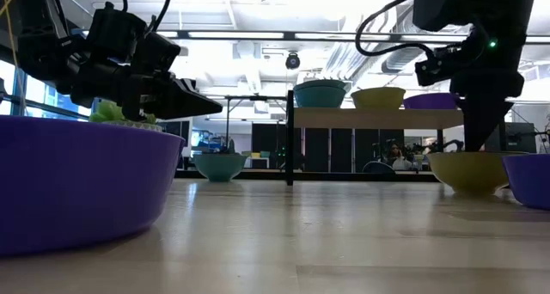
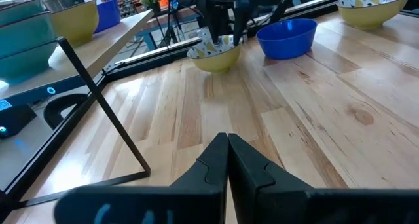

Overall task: Pick & Place Mini bowls
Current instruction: Stack the top white patterned bowl on the white patterned bowl on the shelf

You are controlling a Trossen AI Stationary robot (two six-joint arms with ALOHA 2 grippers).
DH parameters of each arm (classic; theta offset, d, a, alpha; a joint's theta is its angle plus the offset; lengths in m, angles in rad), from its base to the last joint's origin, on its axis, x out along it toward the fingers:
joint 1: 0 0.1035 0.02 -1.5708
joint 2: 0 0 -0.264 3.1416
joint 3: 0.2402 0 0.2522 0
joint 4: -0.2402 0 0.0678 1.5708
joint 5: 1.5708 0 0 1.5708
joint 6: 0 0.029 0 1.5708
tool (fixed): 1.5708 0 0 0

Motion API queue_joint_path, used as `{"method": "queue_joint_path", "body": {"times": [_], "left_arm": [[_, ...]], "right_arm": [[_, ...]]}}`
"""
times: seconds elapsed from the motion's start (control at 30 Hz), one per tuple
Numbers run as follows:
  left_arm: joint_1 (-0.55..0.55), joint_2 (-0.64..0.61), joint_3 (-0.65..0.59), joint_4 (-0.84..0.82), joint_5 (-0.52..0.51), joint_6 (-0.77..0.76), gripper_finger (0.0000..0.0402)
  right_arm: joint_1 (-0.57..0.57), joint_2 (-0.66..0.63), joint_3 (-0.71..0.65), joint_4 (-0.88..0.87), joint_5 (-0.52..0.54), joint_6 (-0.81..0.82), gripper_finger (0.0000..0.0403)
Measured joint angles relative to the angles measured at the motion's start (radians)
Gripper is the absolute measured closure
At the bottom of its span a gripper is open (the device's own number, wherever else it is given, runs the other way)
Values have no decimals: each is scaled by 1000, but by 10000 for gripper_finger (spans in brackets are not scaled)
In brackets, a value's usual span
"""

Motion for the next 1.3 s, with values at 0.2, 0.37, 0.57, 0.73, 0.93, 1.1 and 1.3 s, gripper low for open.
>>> {"method": "queue_joint_path", "body": {"times": [0.2,0.37,0.57,0.73,0.93,1.1,1.3], "left_arm": [[0,0,0,0,0,0,401],[0,0,0,0,0,0,401],[0,0,0,0,0,-4,401],[0,0,0,0,2,-4,401],[0,0,0,0,6,-5,401],[0,0,0,0,6,-5,401],[0,0,0,0,7,-5,401]], "right_arm": [[0,-25,24,-52,6,0,198],[0,-26,105,-158,49,-26,198],[0,-26,131,-88,40,-27,198],[1,-23,70,17,-1,-23,199],[1,-22,38,17,-5,-3,199],[1,-22,38,23,-5,0,199],[1,-22,38,27,-3,3,199]]}}
